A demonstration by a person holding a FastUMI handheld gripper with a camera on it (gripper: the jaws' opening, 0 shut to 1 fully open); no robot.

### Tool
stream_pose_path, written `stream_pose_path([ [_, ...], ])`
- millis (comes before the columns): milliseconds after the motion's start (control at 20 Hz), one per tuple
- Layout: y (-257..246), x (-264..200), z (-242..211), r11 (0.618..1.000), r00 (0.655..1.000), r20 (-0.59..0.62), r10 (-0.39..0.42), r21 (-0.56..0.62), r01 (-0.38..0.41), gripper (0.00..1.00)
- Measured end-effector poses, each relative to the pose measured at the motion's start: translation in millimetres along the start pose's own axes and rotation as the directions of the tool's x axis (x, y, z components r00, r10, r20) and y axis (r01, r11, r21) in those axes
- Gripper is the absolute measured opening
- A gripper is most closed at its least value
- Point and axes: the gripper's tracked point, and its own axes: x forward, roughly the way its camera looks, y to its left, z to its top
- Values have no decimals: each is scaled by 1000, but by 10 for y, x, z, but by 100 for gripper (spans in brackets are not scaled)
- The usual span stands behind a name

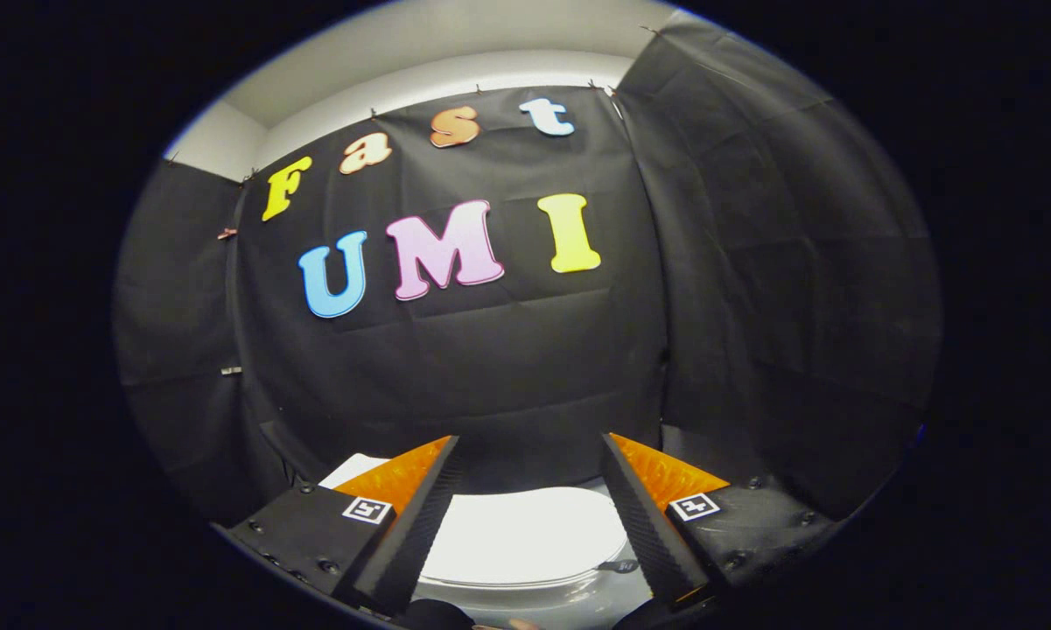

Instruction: Open the toilet lid.

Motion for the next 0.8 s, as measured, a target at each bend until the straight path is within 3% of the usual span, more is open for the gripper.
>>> stream_pose_path([
  [450, -986, 504, -704, 958, 976, -199, -89, 250, 139, 99],
  [600, -1296, 635, -1059, 924, 955, -279, -96, 332, 190, 99],
  [800, -1617, 858, -1602, 850, 914, -398, -76, 454, 269, 99],
])
